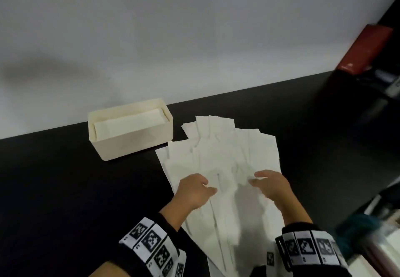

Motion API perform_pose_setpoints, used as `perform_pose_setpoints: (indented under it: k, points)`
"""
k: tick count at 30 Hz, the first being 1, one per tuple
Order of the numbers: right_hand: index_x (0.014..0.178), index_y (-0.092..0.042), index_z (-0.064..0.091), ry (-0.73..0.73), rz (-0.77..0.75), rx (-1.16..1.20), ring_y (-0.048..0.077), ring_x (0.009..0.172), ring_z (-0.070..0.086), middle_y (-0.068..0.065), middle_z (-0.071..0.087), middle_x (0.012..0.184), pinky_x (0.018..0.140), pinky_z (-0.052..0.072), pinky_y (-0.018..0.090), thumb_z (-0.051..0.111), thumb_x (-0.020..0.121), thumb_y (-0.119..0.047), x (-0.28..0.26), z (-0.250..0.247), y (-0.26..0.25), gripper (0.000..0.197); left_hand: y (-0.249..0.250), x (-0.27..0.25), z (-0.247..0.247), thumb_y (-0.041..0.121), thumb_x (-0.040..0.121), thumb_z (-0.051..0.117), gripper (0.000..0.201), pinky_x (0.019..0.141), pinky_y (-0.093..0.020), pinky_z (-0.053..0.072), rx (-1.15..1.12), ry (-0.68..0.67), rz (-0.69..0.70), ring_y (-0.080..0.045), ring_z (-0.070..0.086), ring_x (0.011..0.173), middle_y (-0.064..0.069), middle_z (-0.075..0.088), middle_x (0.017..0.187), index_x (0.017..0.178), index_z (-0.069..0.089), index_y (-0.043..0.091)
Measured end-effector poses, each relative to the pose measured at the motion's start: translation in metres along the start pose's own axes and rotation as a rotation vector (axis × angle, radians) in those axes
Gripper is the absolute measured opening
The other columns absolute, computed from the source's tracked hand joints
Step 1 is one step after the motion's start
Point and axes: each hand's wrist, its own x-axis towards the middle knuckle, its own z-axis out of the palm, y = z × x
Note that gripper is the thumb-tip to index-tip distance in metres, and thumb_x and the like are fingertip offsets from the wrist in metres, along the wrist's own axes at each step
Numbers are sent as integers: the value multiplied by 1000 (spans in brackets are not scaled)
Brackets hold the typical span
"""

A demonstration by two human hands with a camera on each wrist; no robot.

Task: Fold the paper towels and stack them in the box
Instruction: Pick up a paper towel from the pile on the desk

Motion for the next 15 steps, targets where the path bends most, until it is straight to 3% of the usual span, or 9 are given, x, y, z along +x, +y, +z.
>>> perform_pose_setpoints:
  k: [2, 3, 5, 7, 9, 10, 11, 13, 15]
  points:
    - [127, -12, 55, 65, 44, -57, 24, 101, 59, 9, 59, 122, 90, 50, 36, 66, 85, -29, -9, 7, 17, 46, -6, -3, 18, 37, 88, 61, 54, 93, -19, 40, 13, -26, -39, -16, 50, 119, -3, 52, 129, 133, 48, 11]
    - [129, -12, 52, 78, 55, -54, 26, 105, 59, 11, 57, 126, 92, 50, 38, 66, 85, -29, -11, 11, 23, 49, -6, -5, 23, 36, 88, 61, 51, 91, -18, 40, 9, -27, -44, -14, 50, 113, -1, 54, 121, 131, 48, 11]
    - [132, -12, 48, 87, 65, -10, 28, 106, 59, 13, 53, 130, 91, 52, 40, 67, 84, -28, -15, 15, 29, 54, -6, -7, 31, 34, 87, 63, 47, 88, -19, 41, -63, -21, -62, -14, 52, 106, 2, 55, 110, 127, 45, 15]
    - [134, -12, 46, 84, 70, 36, 27, 107, 58, 13, 52, 131, 90, 52, 38, 67, 85, -26, -16, 19, 28, 55, -5, -4, 36, 30, 84, 68, 55, 90, -23, 46, -194, -12, -118, -20, 57, 107, -5, 56, 117, 129, 45, 10]
    - [135, -12, 45, 51, 59, 37, 27, 111, 56, 12, 54, 129, 91, 50, 35, 66, 85, -25, -15, 23, 23, 55, -3, 0, 37, 23, 81, 72, 28, 87, -29, 52, -301, 10, -137, -21, 62, 89, -6, 60, 97, 98, 55, 8]
    - [136, -11, 44, 35, 51, 22, 26, 113, 55, 11, 54, 130, 93, 49, 34, 66, 85, -24, -15, 24, 20, 57, -2, 3, 38, 19, 81, 72, 21, 82, -30, 52, -327, 19, -154, -20, 60, 79, -4, 58, 84, 81, 52, 11]
    - [136, -11, 43, 23, 43, 15, 26, 115, 55, 11, 55, 130, 94, 47, 34, 66, 85, -24, -15, 26, 18, 57, 2, 3, 39, 17, 81, 72, 25, 75, -30, 51, -358, 42, -151, -19, 58, 74, -2, 56, 78, 74, 49, 13]
    - [133, -10, 46, -4, 25, 19, 26, 114, 55, 10, 56, 127, 93, 48, 33, 66, 84, -22, -14, 30, 14, 55, 4, 7, 41, 20, 79, 73, 23, 63, -24, 48, -363, 44, -127, -19, 60, 81, -3, 62, 87, 92, 59, 8]
    - [130, -10, 48, -32, 13, 29, 26, 109, 58, 10, 58, 124, 85, 49, 30, 67, 83, -20, -12, 34, 13, 52, 7, 11, 47, 21, 78, 73, 38, 67, -22, 48, -332, 55, -92, -18, 63, 92, -2, 66, 101, 112, 60, 8]
